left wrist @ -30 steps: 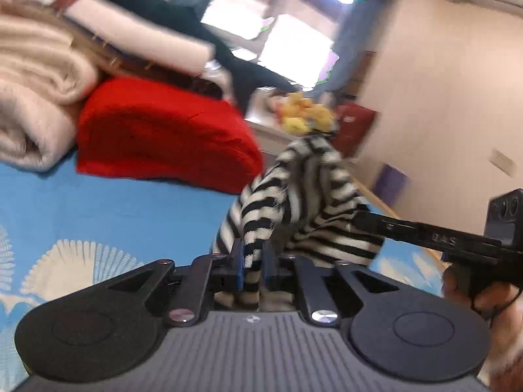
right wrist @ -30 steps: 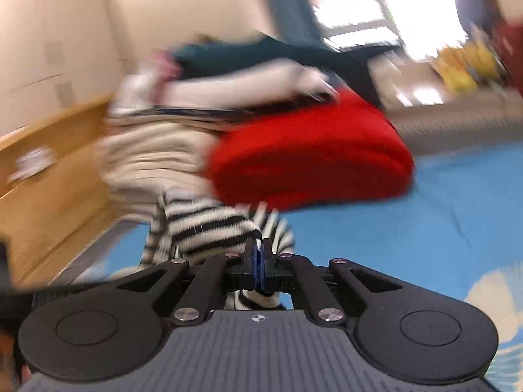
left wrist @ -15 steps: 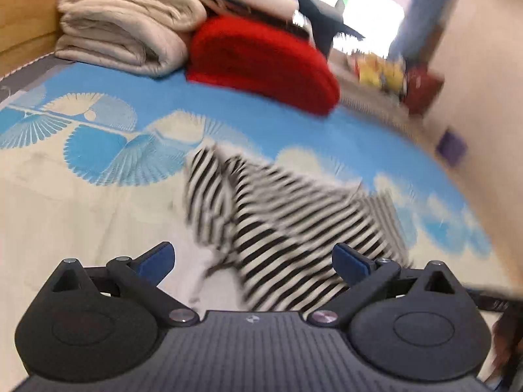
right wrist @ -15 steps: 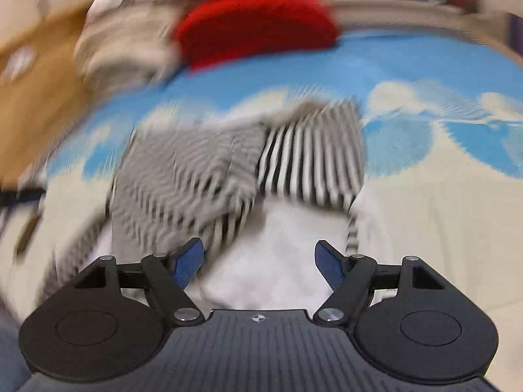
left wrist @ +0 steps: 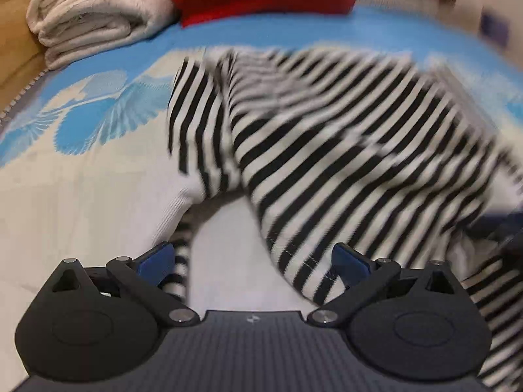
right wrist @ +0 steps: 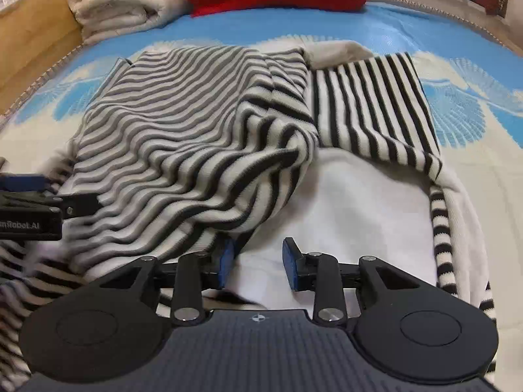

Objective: Fold small clothes

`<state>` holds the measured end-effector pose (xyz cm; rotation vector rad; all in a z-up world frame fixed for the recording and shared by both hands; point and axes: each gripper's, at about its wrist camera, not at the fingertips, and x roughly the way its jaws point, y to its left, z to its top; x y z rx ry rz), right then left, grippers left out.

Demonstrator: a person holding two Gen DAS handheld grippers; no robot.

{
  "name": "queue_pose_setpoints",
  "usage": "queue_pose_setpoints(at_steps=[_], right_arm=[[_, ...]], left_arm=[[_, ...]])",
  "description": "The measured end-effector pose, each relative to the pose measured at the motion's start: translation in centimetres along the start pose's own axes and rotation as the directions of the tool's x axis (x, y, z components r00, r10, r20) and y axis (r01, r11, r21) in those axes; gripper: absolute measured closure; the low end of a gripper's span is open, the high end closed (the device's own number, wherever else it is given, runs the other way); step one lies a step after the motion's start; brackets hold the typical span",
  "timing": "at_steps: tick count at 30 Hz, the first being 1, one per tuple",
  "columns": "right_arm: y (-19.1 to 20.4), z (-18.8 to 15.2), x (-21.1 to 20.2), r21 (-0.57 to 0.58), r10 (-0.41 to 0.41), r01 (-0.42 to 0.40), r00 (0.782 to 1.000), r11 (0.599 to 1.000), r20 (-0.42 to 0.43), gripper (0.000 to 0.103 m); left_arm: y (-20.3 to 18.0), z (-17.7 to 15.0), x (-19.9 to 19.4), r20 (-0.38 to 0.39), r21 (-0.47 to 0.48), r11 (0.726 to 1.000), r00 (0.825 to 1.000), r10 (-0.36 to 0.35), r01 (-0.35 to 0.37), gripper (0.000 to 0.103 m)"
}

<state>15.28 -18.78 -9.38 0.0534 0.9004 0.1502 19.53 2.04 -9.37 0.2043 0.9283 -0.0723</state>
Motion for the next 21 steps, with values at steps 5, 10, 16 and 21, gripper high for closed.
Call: queue_pose_setpoints(at_steps=[5,10,16,21], right_arm=[[0.4,1.1,-2.3,-0.001,0.051,-0.051,0.997,0.999,0.057,0.06],[0.2,0.5,-4.1,-0.059,0.054,-0.047,0.991,0.997,0.121,0.039],[-0.2,-0.7,-4.4,-0.056,0.012,-0.008,0.997,0.998,0.072,0.037],[-0.4,-3.5,-8.8,-0.015,0.01,-0.008,0.991,1.0,0.132,0.031]], left_arm=[[2.0,0.1,-2.0,0.078,-0.059,0.995,0.995,-0.07,0.074,0.0],[1.8,-0.7,-0.6,0.069,0.049,0.991,0.991,0.118,-0.122,0.0],[2.5,-1.3,-3.3,0.132,-0.004,0.996,0.987,0.086,-0.086,0.0],[3.3,-3.9,-7.2,0.117,-0.032,0.992,0.985,0.127,-0.124,0.0]])
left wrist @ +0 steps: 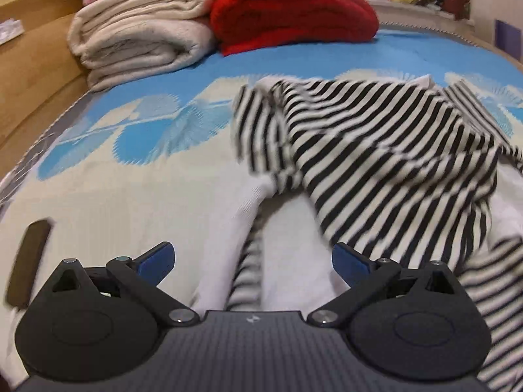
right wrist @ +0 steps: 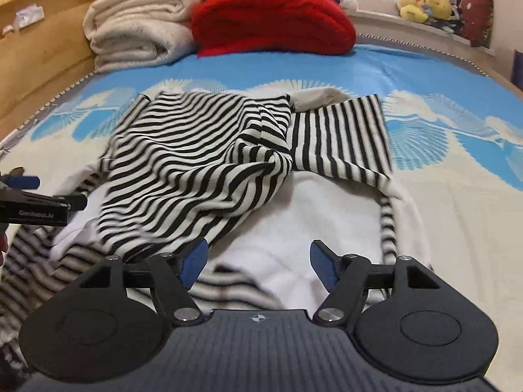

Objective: Fold small clothes

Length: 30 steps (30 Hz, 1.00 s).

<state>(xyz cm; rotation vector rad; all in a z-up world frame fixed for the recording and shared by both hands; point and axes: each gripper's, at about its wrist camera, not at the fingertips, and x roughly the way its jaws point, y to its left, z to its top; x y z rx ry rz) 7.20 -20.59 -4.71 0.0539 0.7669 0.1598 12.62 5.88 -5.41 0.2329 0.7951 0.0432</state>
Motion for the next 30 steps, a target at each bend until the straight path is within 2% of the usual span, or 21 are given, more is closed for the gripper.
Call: queue_pose_setpoints(at_steps=[2,5,7,11,18,24,30], right_arm=[[0.4,-1.3,-2.7,-0.032,0.002,-0.001,0.999,0.999,0.048,0.027],[0.7,-4.0,-6.4,-0.02,-0.049,0.052,0.991,0.998,0.128,0.024],[0.7,-5.8,-8.3,0.019,-0.059,0.056,0.987,0.998,0.15,0.024],[0.7,-8.9,-10.9,0.073,-0.048,0.037,0.985,0.997,0.168,0.024],[1.1,-11.8,-12.4,-0.03,-0.062,0.069,0.979,0.997,0.196,0.024],[0.5,-12.3,-12.5,0.019,-0.075,0.072,0.982,0.997,0.174,0.024],[0.5,-12.4,-11.9,0.011,-0.088,0.087,0.984,0.996,0.153,0.024]], left_arm=[[0.7,-1.0,-2.4,0.017,-0.015,1.0,1.0,0.011,-0.011,0.0],[2.0,-3.4,-6.2,0.052,-0.071,0.997,0.999,0.008,-0.005,0.0],[2.2,-5.6,-8.5,0.058,-0.087,0.996,0.998,-0.008,0.013,0.0],[1.7,-9.3,-11.0,0.05,-0.06,0.998,0.999,0.016,-0.013,0.0],[1.2,-12.1,-12.7,0.098,-0.01,0.997,0.993,0.072,-0.072,0.0],[1.8,-12.2,-12.4,0.089,-0.014,0.997,0.993,0.079,-0.078,0.0],[1.9,-12.0,-11.9,0.077,-0.017,0.997,0.994,0.082,-0.081,0.0]])
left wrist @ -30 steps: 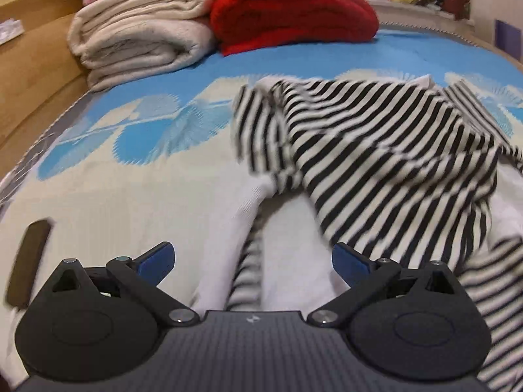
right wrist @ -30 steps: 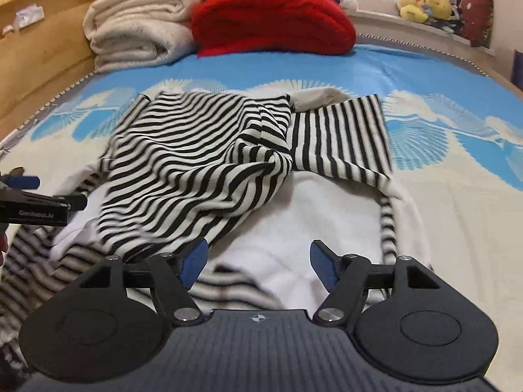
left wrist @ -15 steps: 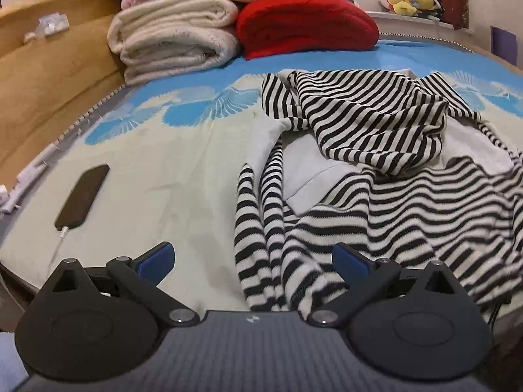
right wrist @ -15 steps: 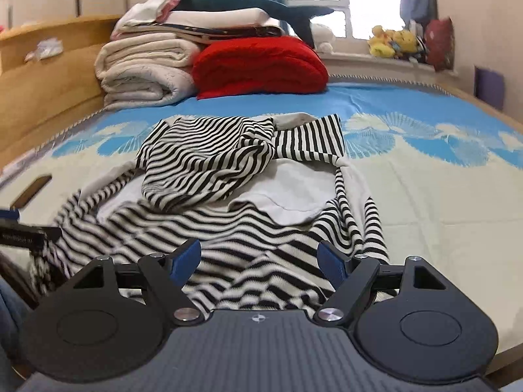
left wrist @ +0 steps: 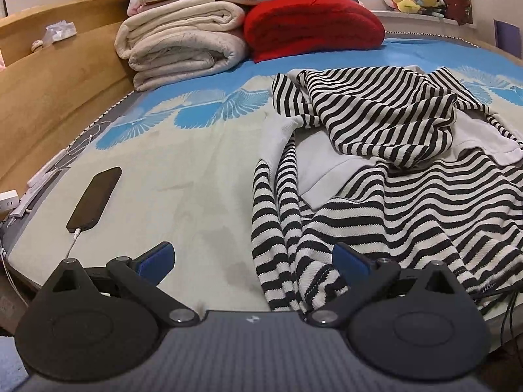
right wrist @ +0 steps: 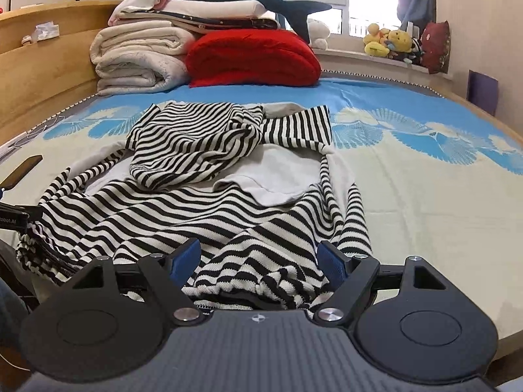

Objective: Fold small clothes

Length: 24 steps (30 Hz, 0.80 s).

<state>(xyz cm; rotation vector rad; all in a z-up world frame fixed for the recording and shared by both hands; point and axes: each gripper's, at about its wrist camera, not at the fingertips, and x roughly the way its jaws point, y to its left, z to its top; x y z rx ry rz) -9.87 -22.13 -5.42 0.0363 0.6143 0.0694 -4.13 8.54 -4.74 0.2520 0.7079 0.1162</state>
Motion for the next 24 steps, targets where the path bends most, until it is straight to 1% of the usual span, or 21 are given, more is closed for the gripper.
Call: queue_pose_setpoints(at_steps=[3,24], right_arm=[[-0.1,0.0,0.4,0.003,0.004,-0.004,1.0,1.0,-0.015,0.024],[0.4,0.1,1.6,-0.019,0.014,-0.015,0.999,1.0,-0.041,0.024]], left_arm=[[0.1,0.1,0.2,-0.001,-0.003,1.0,1.0,0.002,-0.002,0.0],[0.2,0.3,1.0,-0.004,-0.007,1.0,1.0,0.01,-0.01,0.0]])
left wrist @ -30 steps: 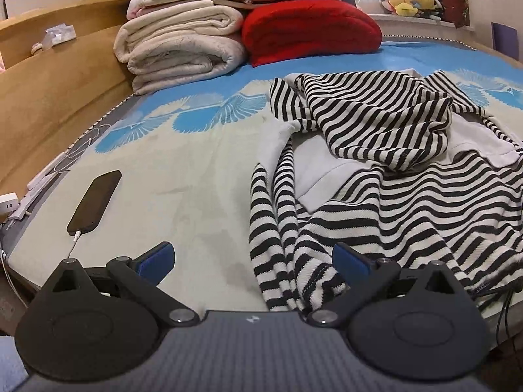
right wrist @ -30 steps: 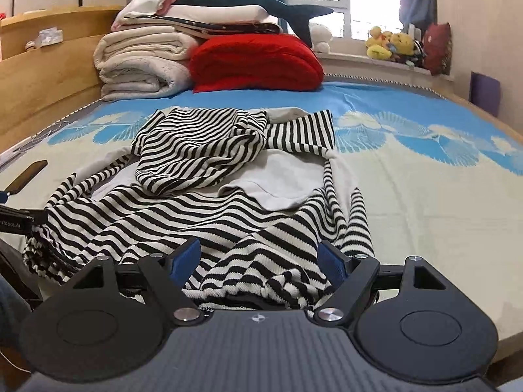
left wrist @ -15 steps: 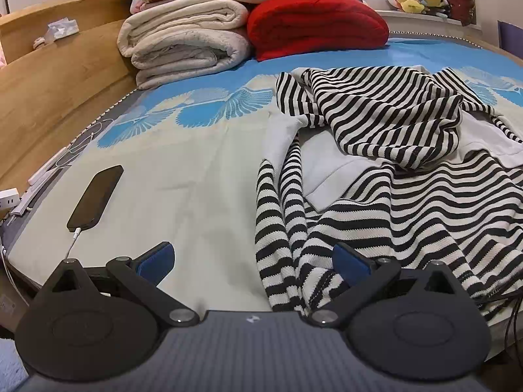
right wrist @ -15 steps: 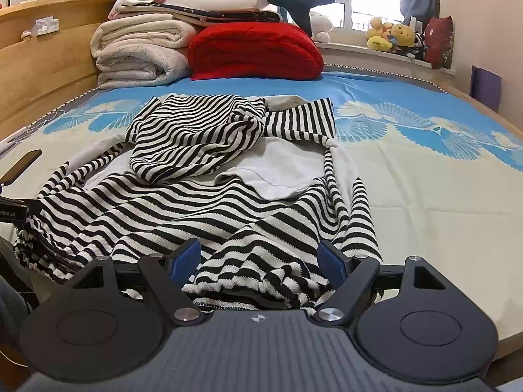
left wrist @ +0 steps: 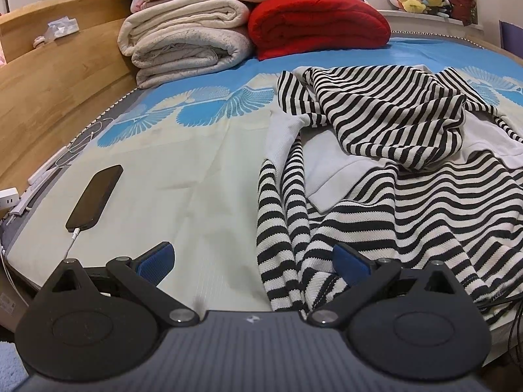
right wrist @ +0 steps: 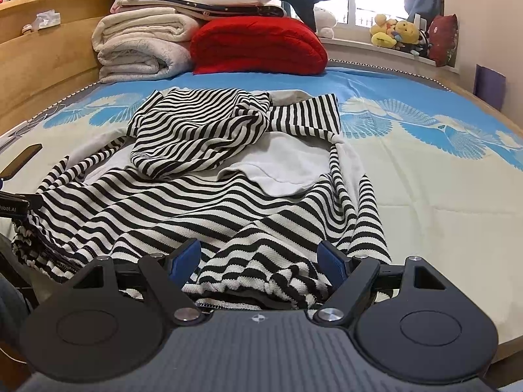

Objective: Fold small clothes

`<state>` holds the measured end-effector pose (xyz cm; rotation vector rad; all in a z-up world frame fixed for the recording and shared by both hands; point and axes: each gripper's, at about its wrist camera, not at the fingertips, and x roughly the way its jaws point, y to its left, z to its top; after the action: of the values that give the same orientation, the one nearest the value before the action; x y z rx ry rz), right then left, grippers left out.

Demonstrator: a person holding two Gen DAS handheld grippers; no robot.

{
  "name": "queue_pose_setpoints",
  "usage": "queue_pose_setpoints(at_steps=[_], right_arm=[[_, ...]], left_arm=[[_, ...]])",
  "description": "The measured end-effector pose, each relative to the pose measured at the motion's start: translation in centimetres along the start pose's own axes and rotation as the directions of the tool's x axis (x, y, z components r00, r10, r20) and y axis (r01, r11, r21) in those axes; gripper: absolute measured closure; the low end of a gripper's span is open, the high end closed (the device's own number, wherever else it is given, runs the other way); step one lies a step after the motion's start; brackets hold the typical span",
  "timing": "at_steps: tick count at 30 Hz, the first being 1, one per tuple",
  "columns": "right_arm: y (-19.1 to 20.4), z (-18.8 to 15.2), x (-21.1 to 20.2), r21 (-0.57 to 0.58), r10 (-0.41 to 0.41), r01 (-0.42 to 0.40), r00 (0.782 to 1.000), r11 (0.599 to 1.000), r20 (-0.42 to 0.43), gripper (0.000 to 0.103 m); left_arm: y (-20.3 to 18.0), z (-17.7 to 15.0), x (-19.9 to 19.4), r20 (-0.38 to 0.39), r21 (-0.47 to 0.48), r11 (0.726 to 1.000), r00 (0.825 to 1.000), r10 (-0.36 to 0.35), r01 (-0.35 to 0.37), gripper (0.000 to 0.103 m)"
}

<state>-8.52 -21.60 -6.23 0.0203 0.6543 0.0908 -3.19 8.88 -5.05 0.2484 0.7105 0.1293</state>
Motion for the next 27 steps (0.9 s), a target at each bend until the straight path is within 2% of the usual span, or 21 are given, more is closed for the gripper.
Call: queue_pose_setpoints(at_steps=[5,8,10,12,16,19,22,27], right_arm=[[-0.1,0.1,0.1,-0.003,-0.015,0.015,1.0,1.0,0.007,0.024],[-1.1,0.7,-0.3,0.022,-0.061,0.06,0.998,0.998,0.036,0.024],[-2.7,1.2,-0.4,0.098,-0.098,0.093,0.994,0.991,0.041,0.022],[-5.1,1.4,-0.2,0.225,-0.116,0.11,0.993,0.968,0.014,0.022],[-9.0,0.5,1.1,0.416,-0.092,0.13,0.99,0.9,-0.11,0.021],[-10.3,-0.9,2.7,0.497,-0.019,0.129,0.975,0.858,-0.221,0.021],[-9.9,-1.1,2.8,0.484,-0.014,0.12,0.976,0.867,-0.216,0.02],[-9.4,-1.1,3.0,0.497,0.016,0.095,0.977,0.862,-0.214,0.018]], left_arm=[[0.1,0.0,0.0,-0.001,-0.006,1.0,1.0,-0.003,0.003,0.0],[1.1,0.3,-0.4,0.025,-0.07,0.997,1.0,0.014,-0.012,0.0],[2.2,0.6,-0.7,0.059,-0.126,0.992,0.998,0.024,-0.016,0.0],[3.2,0.8,-0.6,0.063,-0.167,0.986,0.998,0.006,0.005,0.0],[3.8,0.8,1.0,-0.022,-0.198,0.979,0.998,-0.059,0.054,0.0],[4.1,0.5,2.3,-0.1,-0.245,0.961,0.983,-0.154,0.125,0.0],[4.2,0.0,3.2,-0.154,-0.291,0.947,0.97,-0.186,0.136,0.0],[4.5,-0.5,3.6,-0.182,-0.326,0.934,0.959,-0.215,0.148,0.0]])
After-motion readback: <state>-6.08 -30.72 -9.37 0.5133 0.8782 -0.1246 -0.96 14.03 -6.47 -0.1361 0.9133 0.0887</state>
